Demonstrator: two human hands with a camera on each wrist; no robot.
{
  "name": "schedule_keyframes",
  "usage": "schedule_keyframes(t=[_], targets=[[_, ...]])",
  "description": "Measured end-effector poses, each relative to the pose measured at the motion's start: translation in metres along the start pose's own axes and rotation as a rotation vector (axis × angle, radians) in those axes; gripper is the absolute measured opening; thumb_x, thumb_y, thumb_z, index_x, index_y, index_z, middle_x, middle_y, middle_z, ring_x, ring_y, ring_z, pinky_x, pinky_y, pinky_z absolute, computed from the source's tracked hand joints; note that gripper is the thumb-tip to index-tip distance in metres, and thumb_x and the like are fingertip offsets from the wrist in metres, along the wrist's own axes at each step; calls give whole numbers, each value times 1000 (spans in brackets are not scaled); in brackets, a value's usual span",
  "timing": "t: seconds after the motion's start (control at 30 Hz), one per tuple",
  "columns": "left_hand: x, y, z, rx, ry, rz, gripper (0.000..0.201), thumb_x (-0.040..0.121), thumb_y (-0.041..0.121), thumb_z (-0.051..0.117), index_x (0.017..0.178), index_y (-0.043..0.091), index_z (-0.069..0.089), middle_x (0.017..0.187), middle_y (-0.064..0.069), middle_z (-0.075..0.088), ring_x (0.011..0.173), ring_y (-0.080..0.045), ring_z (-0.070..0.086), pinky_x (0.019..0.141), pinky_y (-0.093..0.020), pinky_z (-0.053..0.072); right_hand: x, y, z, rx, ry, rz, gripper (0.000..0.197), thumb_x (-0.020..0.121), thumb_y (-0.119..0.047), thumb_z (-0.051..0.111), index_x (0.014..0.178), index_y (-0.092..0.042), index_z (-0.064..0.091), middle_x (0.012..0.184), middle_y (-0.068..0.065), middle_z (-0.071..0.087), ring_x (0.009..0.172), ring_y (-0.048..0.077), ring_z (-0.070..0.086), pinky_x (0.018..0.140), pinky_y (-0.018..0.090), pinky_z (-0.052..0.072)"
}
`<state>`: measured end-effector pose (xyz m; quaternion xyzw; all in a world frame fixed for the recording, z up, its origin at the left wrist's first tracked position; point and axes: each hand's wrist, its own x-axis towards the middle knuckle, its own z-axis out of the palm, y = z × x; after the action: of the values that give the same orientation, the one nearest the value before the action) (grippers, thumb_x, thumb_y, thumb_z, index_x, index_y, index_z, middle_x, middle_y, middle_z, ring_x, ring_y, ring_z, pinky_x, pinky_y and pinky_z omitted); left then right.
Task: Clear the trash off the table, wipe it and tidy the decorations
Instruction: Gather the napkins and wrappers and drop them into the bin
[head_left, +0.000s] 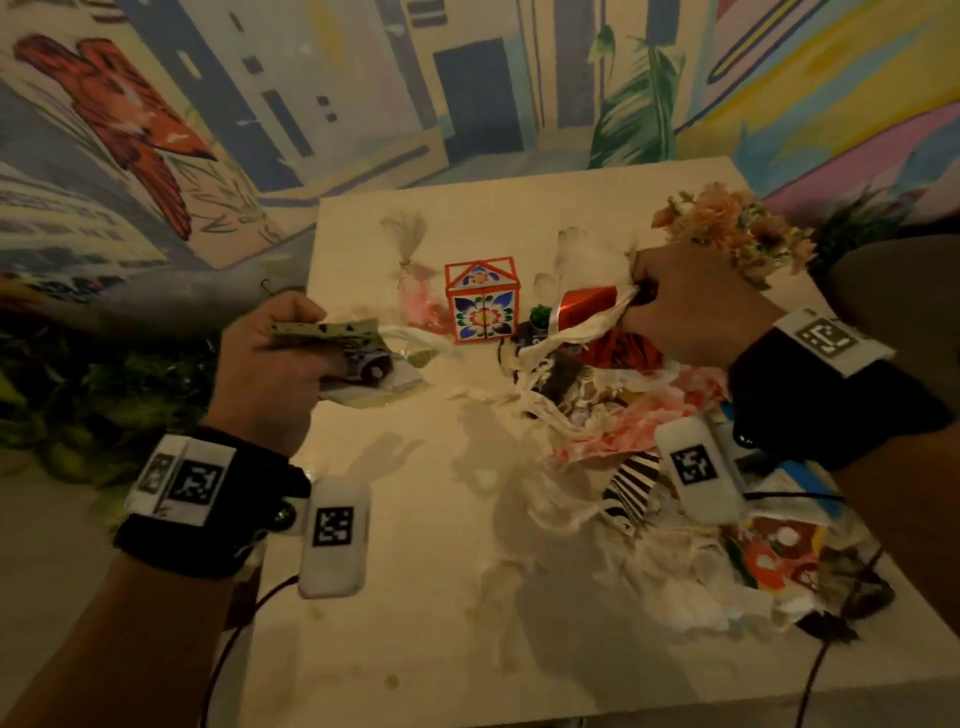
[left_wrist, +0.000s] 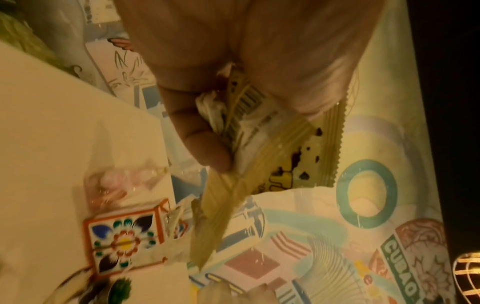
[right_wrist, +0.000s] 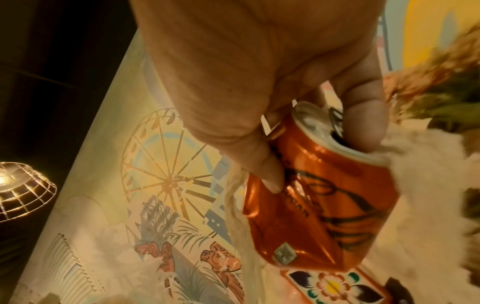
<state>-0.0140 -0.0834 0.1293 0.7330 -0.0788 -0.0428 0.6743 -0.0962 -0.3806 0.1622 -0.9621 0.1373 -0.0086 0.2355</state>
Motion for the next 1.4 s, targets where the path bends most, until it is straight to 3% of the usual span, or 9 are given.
schedule_keyframes(t=[0.13, 0.33, 0.57, 0.77, 0.97, 1.1, 1.27, 1.33, 1.4], targets=[[10, -4, -70, 113, 56, 65, 39, 64, -17, 65, 66, 20, 53, 64, 7, 64, 69, -13, 66, 67, -32, 57, 13, -47, 20, 25, 7, -30, 17, 79, -18, 69, 89, -5, 66, 93, 16, 66, 90, 32, 61, 82, 42, 51], [28, -45, -187, 126, 145, -36, 39, 67, -20, 60, 61, 17, 53, 76, -20, 60, 80, -38, 65, 73, -50, 57, 24, -149, 83, 51, -4, -88, 11, 79, -17, 69, 79, -10, 61, 77, 7, 58, 66, 17, 50, 57, 27, 34], [51, -101, -314, 420, 107, -182, 27, 70, -18, 63, 65, 6, 51, 66, -10, 52, 63, -17, 51, 56, -30, 48, 36, -277, 186, 147, -105, -51, 19, 78, -21, 69, 91, -7, 69, 91, 13, 69, 84, 26, 63, 79, 47, 53], [68, -159, -393, 511, 98, -363, 17, 71, -11, 64, 71, 3, 54, 67, -9, 52, 65, -22, 50, 59, -36, 44, 54, -357, 242, 254, -142, 10, 17, 75, -15, 71, 86, -2, 69, 88, 14, 69, 85, 29, 64, 79, 41, 53], [68, -222, -418, 618, 81, -504, 14, 74, -2, 64, 74, 8, 54, 64, -6, 53, 65, -24, 50, 56, -31, 42, 72, -392, 323, 460, -269, 163, 28, 75, -12, 73, 102, -8, 70, 102, 10, 69, 96, 23, 64, 88, 38, 52], [66, -261, -414, 699, 13, -549, 19, 78, 2, 65, 74, 14, 51, 71, -7, 53, 71, -24, 51, 58, -26, 37, 74, -391, 398, 423, -382, 279, 21, 77, -15, 70, 96, -6, 68, 92, 3, 67, 88, 20, 62, 71, 27, 51], [62, -319, -401, 682, -3, -668, 26, 84, 7, 61, 66, 20, 47, 67, -2, 50, 73, -23, 50, 64, -26, 36, 73, -372, 492, 402, -528, 431, 19, 84, -17, 59, 98, -6, 67, 100, 13, 67, 94, 30, 63, 74, 32, 48], [60, -350, -398, 663, -10, -706, 11, 86, 5, 58, 79, 14, 60, 76, -4, 57, 81, -27, 56, 67, -25, 38, 73, -362, 525, 372, -581, 469, 12, 87, -21, 57, 88, -14, 67, 91, 8, 65, 94, 30, 62, 72, 28, 41], [59, -385, -395, 688, -34, -774, 24, 87, 9, 56, 110, 12, 65, 102, -8, 65, 100, -31, 60, 76, -24, 42, 75, -352, 557, 325, -631, 495, 23, 89, -22, 55, 67, -20, 56, 75, 1, 57, 86, 29, 59, 70, 27, 40]])
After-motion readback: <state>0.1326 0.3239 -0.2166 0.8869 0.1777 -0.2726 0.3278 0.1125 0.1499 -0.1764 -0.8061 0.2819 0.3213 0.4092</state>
